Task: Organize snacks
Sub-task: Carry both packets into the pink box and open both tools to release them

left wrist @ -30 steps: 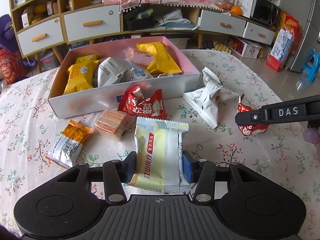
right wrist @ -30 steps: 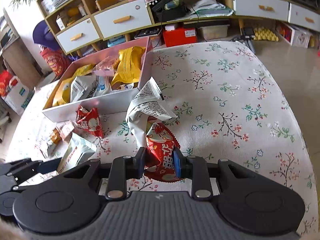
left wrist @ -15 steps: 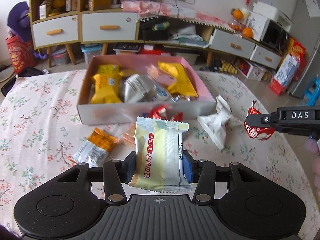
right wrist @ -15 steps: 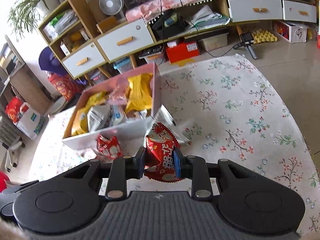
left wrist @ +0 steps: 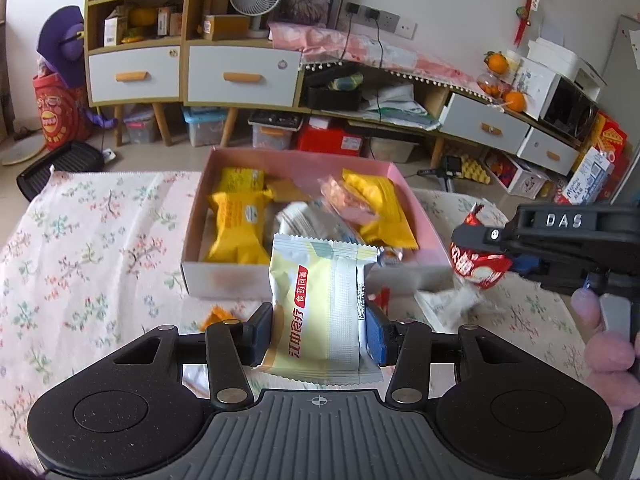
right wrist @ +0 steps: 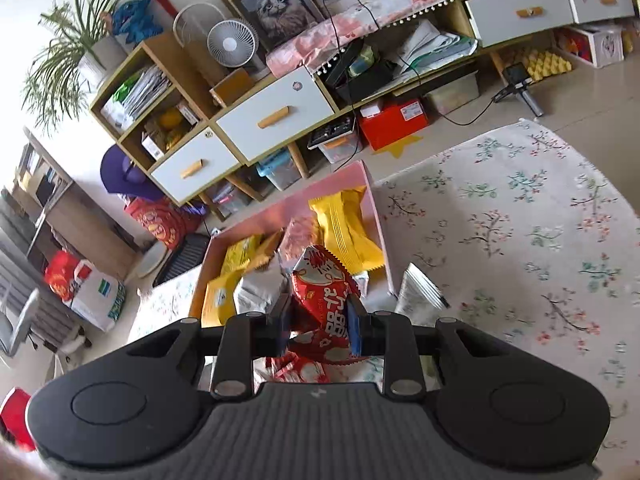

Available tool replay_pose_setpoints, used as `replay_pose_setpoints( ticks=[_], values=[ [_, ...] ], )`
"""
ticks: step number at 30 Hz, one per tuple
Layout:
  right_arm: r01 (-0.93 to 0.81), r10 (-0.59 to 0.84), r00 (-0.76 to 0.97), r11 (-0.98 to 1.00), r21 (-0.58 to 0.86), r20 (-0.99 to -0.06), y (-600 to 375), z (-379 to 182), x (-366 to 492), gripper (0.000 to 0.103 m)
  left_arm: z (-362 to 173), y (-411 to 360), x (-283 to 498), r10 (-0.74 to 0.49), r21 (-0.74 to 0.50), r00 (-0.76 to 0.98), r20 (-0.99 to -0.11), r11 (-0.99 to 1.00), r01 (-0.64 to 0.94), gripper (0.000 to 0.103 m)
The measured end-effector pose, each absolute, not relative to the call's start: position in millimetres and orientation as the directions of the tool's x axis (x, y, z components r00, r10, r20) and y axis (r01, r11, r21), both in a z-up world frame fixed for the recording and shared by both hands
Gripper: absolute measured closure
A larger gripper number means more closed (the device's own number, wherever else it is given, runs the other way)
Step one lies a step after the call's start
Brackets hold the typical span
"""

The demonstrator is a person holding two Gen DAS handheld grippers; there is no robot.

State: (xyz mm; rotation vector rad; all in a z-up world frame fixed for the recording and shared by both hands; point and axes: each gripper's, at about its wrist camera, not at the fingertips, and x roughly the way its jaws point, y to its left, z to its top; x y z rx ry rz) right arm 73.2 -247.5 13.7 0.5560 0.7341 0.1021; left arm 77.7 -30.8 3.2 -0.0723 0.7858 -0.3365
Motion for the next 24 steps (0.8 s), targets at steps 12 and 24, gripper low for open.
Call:
replay_pose_setpoints(
  ticks=[12, 24],
  values=[
    [0.156, 0.27, 0.75, 0.816, 0.557, -0.604, -246.6, -4.2, 98.2, 0.077, -3.0, -32.9, 145.3, -0.284, -0.174, 0.659, -0.696, 0.958, 0.23, 0.058],
    [0.152, 0.236, 0.761, 0.841, 0.519, -0.604, -239.8, -9.2, 109.2, 0.077, -13.9, -53.3, 205.6, -0.282, -0.183, 0.66, -0.697, 0.959, 0.217, 0.058]
  ],
)
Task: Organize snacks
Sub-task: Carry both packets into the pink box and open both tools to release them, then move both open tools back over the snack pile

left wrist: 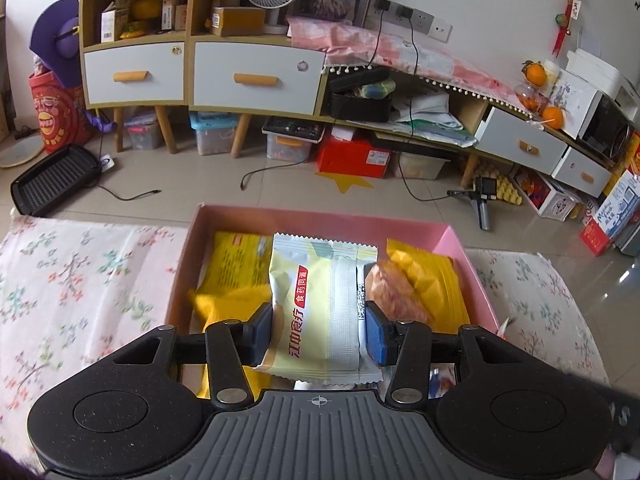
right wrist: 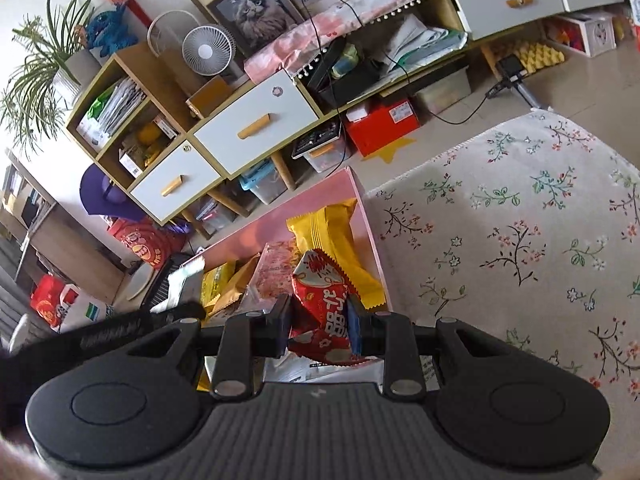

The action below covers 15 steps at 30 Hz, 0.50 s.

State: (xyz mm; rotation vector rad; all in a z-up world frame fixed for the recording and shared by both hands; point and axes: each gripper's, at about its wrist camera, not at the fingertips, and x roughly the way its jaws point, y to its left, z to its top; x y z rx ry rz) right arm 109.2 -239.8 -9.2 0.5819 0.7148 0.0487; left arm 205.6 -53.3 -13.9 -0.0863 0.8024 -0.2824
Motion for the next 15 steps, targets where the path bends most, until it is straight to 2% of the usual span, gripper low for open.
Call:
replay_pose_setpoints(
  ticks=[7, 9, 11, 15],
  values=[
    [0.138, 0.235, 0.774, 0.843, 0.519, -0.588, -240.2, -6.4, 109.5, 0.075, -18.8, -62.3, 224.1, -0.311, -0.206, 0.671, -0.673, 0.95, 0.234, 0.057],
    [0.139, 0.23, 0.776, 0.846, 0.515, -0.587, -240.8, -5.5, 109.6, 0.069, -22.7, -63.2, 228.3, -0.317, -0.212, 0.664, -0.677, 0.948, 0.237, 0.056],
    [0.144, 0.224, 0.779, 0.845, 0.515, -0.585, -242.3, -5.2, 109.7, 0.063, -26.1, -61.2, 228.4, -0.317, -0.225, 0.67, -0.672, 0.949, 0.223, 0.046],
    [0.149, 0.216, 0.785, 0.844, 0.516, -0.581, -245.2, -2.8, 108.6, 0.053, -26.6, -55.6, 221.7, -0.327, -0.235, 0.678, -0.658, 0.945, 0.229, 0.039]
  ],
)
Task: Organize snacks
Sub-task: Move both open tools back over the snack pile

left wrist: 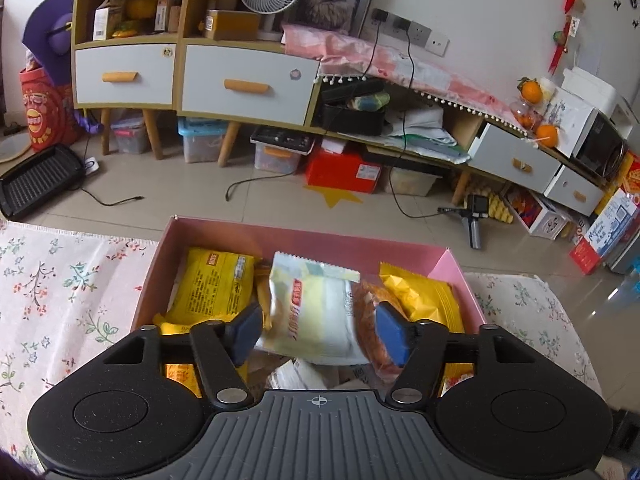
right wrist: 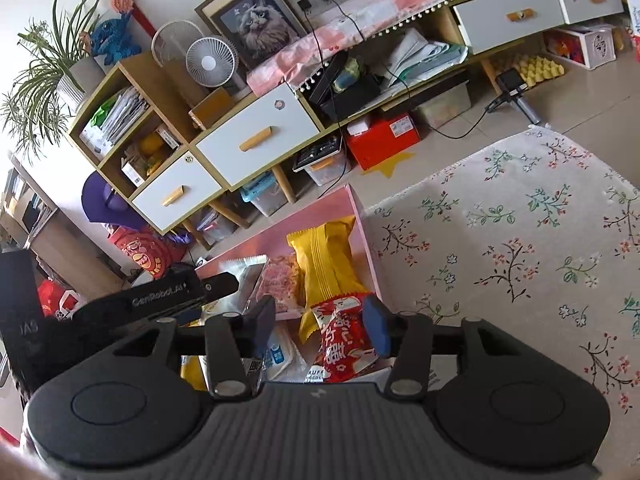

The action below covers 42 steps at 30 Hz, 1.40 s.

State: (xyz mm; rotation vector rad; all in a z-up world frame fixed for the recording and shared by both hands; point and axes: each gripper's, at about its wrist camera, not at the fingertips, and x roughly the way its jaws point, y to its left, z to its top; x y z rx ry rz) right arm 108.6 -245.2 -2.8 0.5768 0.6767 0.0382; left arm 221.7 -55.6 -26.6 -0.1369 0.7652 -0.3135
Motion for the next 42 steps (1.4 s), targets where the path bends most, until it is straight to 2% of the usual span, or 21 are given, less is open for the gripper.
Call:
replay_pose_setpoints(
  ticks=[21, 31, 42],
  values=[
    [0.139, 0.179, 0.773, 0.888, 0.438, -0.608, -242.0, 9.2, 90.0, 0.024, -13.3, -11.9, 149.8, -0.303, -0.227, 0.657, -0.69, 0.953, 0.202, 0.021],
    [0.129, 0.146, 0.778, 0.915, 0.383, -0.612, -239.7, 15.8, 67.2, 0.006, -12.5, 9.3, 107.3, -0.297, -0.215, 0.643, -0.706, 0.955, 0.205, 0.006],
    [0.153, 0.055, 0.777, 0.95, 0.274, -0.627, -247.1, 10.8, 47.2, 0.0, -30.8, 44.7, 64.3, -0.254, -0.141, 0.68, -0.688, 0.966, 0.217, 0.001]
  ],
)
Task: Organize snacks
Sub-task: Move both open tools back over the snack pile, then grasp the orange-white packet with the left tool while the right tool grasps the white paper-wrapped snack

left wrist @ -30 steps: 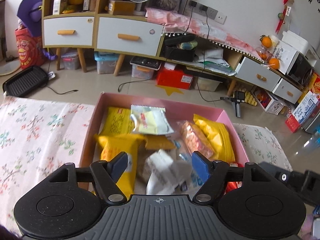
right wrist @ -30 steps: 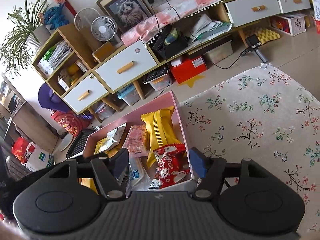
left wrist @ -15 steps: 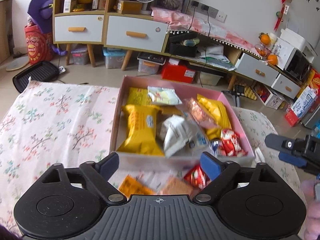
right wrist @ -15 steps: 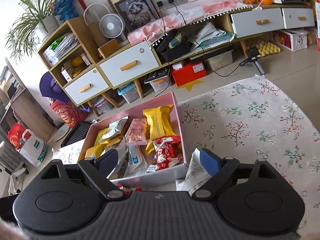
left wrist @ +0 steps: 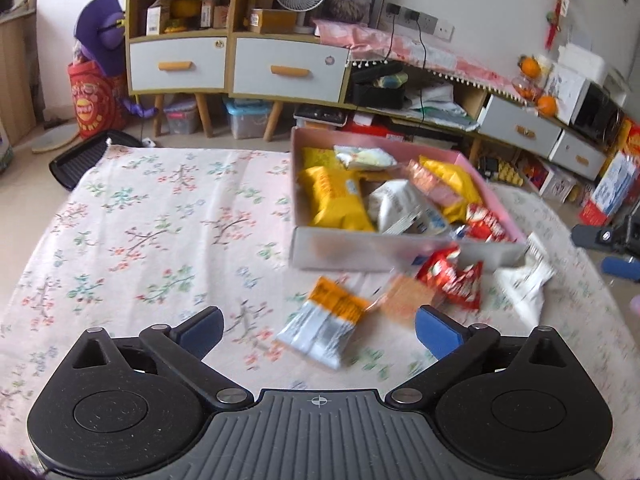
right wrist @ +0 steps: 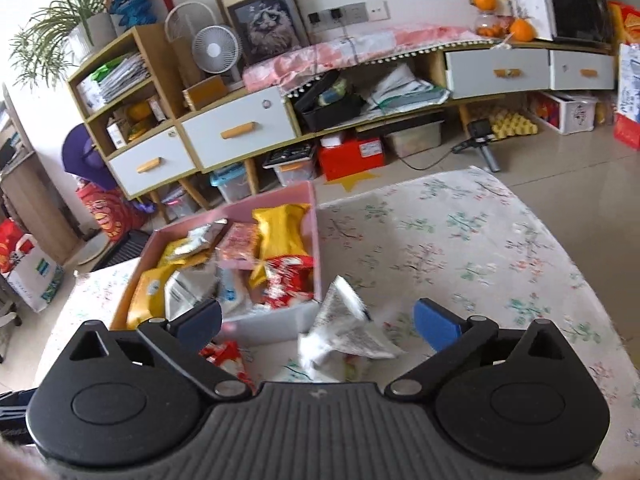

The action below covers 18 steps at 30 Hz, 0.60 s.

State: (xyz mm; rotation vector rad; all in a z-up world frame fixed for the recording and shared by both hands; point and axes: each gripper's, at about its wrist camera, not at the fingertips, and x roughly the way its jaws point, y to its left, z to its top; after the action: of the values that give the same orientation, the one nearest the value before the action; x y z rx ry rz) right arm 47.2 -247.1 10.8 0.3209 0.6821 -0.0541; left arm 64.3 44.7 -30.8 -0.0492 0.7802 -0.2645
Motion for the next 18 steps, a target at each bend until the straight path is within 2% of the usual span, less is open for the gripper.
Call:
replay_pose_setpoints(
  ticks=[5, 8, 13, 18],
  values=[
    [0.143, 0.011, 0.765, 0.972, 0.186, -0.644, -248.6, 2.3, 38.5, 0.0, -42.1, 56.4, 53.7, -0.249, -0.115, 0.696, -0.674, 0.965, 0.234, 0.0],
    [0.099, -0.013, 0.753, 0.991, 0.095, -0.658, -242.2, -6.4, 33.5, 0.0, -57.3, 55.3, 51.3, -0.263, -0.112, 0.675, -0.689, 0.959, 0.259, 0.0],
    [0.022, -0.046, 0.749, 0.999, -0.044, -0.661, -229.3, -22.0, 23.8, 0.0, -80.0, 45.1, 49.7, -0.243, -0.039, 0.657, -0.714, 0.95, 0.309, 0.001],
    [-0.007, -0.034, 0.707, 0.998, -0.055, -0.706, -223.3, -42.3, 25.8, 0.0, -90.3, 37.3, 46.7, -0.237, 0.006, 0.669, -0.705, 0.94, 0.34, 0.0]
  ],
)
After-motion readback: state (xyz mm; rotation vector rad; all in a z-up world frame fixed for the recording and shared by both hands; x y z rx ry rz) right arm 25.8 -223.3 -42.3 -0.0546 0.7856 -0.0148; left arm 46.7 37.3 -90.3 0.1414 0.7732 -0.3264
